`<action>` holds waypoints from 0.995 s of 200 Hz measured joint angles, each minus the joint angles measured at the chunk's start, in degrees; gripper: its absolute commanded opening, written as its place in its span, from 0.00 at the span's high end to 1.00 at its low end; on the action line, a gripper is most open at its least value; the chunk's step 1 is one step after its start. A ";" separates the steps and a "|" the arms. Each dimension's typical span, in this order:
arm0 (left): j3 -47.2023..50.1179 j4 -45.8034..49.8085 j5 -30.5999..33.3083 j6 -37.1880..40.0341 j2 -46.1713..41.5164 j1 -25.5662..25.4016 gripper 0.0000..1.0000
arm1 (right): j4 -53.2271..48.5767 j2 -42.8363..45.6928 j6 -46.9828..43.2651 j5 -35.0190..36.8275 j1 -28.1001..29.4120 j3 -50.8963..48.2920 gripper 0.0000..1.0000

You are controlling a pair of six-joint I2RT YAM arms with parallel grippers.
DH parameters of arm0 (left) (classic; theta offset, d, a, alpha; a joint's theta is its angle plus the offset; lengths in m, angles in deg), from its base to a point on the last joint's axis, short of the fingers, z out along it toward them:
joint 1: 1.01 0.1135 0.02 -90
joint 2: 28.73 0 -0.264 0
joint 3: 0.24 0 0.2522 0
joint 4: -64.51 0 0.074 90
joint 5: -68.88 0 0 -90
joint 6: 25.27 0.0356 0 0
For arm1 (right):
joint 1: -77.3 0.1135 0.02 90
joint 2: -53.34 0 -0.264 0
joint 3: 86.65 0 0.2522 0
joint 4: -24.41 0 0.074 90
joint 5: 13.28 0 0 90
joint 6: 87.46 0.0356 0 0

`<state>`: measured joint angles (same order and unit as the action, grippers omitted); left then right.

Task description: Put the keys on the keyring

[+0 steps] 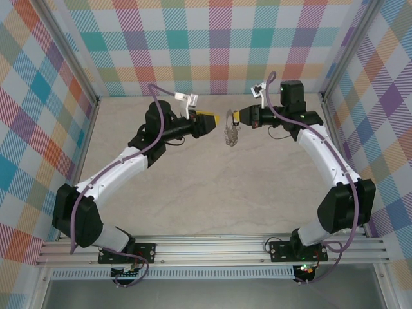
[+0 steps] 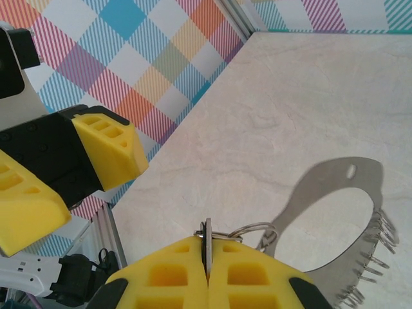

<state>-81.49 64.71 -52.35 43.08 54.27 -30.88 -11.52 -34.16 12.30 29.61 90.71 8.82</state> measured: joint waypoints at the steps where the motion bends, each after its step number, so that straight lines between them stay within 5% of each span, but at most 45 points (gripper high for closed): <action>1: 0.09 0.00 0.07 -0.02 -0.04 0.02 0.53 | 0.00 -0.02 0.00 0.00 0.00 -0.02 1.00; 102: 3.98 -0.07 1.99 -1.29 -1.14 1.16 0.53 | 0.15 -7.91 -0.42 0.15 -0.42 -0.09 1.00; 199: 4.35 -0.09 1.99 -1.51 -1.14 2.67 0.53 | -1.09 -24.52 -0.42 -0.26 -3.23 12.87 1.00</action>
<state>-77.14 64.62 -50.36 41.57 53.14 -28.21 -12.62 -58.69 11.88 29.35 87.48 21.70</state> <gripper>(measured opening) 0.470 0.063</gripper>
